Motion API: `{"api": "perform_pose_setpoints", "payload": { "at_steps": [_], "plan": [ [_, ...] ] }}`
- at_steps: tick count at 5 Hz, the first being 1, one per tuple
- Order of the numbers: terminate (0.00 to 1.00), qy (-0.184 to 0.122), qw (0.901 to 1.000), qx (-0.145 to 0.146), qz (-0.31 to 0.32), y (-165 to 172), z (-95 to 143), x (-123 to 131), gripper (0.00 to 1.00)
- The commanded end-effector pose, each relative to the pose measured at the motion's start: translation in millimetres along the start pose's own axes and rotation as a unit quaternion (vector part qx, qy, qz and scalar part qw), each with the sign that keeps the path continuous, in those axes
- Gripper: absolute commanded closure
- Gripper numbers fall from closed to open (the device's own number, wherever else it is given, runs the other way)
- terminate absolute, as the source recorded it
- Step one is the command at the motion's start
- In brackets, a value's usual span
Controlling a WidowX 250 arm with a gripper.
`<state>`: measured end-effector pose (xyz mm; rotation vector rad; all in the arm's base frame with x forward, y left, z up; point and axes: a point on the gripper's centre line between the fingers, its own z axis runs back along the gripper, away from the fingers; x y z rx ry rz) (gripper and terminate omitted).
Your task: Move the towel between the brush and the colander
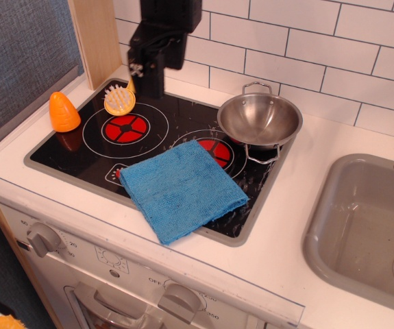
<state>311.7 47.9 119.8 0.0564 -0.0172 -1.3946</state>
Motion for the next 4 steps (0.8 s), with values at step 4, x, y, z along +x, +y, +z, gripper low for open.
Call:
{"api": "perform_pose_setpoints", "payload": {
  "at_steps": [4],
  "plan": [
    [0.00, 0.007, 0.9999, -0.002, -0.008, -49, -86, 11, 0.00]
  ]
}}
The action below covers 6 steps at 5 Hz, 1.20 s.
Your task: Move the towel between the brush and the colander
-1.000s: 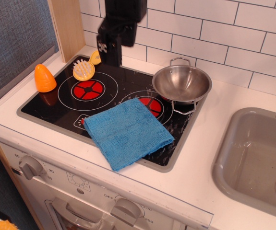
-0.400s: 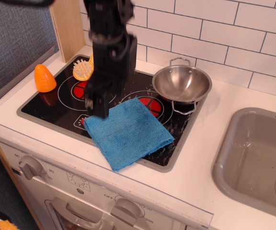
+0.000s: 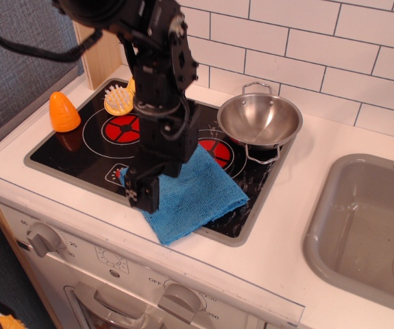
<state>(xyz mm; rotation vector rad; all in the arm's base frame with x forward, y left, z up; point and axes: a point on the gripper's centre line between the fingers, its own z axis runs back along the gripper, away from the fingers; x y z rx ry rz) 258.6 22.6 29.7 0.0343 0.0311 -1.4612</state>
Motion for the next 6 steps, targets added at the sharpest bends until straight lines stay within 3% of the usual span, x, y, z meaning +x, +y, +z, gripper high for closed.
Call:
{"api": "perform_pose_setpoints", "payload": {
  "at_steps": [1, 5, 6],
  "plan": [
    [0.00, -0.013, 0.9980, 0.034, 0.052, 29, -3, -17, 0.00],
    [0.00, -0.002, 0.9935, 0.043, 0.106, 63, -19, -49, 0.00],
    [0.00, 0.005, 0.9934, 0.056, 0.100, 78, -18, -53, 0.00]
  ]
}}
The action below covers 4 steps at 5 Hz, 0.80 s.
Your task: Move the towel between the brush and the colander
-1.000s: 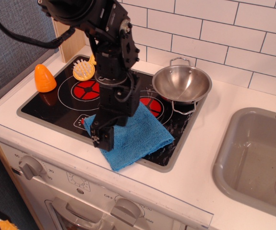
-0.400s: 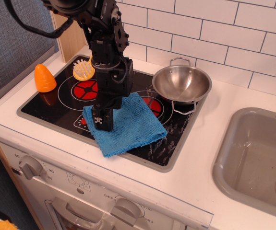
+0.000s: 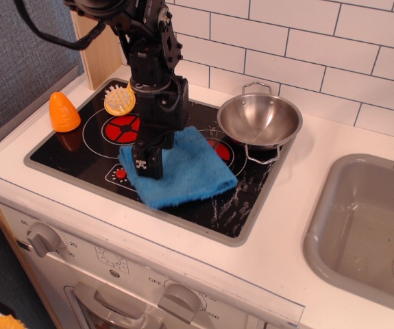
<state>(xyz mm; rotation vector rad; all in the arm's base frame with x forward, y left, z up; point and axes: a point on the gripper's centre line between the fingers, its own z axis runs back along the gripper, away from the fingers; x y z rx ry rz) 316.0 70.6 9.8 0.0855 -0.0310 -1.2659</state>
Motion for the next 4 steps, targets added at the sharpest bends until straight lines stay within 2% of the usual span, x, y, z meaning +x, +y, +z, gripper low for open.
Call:
{"api": "perform_pose_setpoints", "payload": {
  "at_steps": [1, 4],
  "plan": [
    [0.00, 0.006, 0.9993, 0.036, -0.007, 40, 4, -3, 0.00],
    [0.00, 0.006, 0.9979, 0.063, -0.010, 101, 1, 4, 0.00]
  ]
}}
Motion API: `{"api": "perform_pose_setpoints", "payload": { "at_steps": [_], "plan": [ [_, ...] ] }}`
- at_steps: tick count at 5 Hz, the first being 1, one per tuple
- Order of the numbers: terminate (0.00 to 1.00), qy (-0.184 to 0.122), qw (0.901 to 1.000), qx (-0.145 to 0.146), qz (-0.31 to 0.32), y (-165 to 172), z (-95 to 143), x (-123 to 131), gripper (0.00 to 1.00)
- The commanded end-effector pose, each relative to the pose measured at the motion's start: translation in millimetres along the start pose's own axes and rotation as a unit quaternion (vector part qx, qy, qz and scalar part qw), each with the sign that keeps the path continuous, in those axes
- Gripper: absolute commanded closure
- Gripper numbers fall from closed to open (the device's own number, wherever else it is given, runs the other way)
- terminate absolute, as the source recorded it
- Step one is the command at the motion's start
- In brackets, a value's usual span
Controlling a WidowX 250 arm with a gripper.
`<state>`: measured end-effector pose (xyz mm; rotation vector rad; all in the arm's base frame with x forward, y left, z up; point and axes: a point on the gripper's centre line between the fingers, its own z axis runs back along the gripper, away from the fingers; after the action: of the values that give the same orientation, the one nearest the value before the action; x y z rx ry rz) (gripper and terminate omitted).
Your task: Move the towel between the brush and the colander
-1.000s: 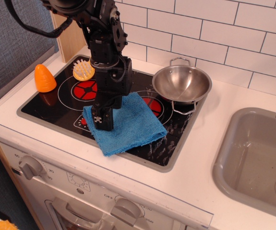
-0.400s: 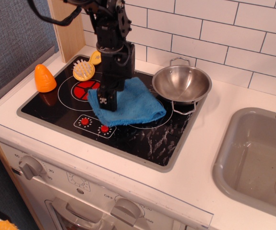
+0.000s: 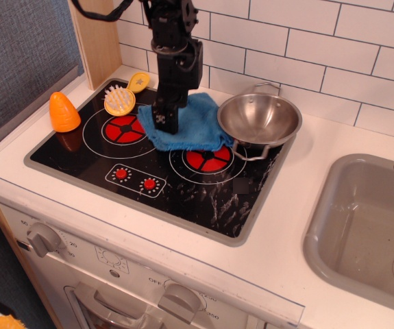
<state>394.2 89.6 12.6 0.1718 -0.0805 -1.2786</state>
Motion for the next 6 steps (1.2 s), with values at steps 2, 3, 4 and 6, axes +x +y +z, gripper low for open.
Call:
{"api": "perform_pose_setpoints", "payload": {
  "at_steps": [2, 3, 4, 6],
  "plan": [
    [0.00, 0.001, 0.9998, 0.019, 0.006, 30, 9, -8, 0.00],
    [0.00, -0.006, 0.9997, 0.021, 0.009, 29, 21, -8, 0.00],
    [0.00, 0.007, 0.9992, 0.035, 0.018, 33, 35, -16, 0.00],
    [0.00, 0.006, 0.9978, 0.054, 0.039, 45, 75, -34, 0.00]
  ]
}}
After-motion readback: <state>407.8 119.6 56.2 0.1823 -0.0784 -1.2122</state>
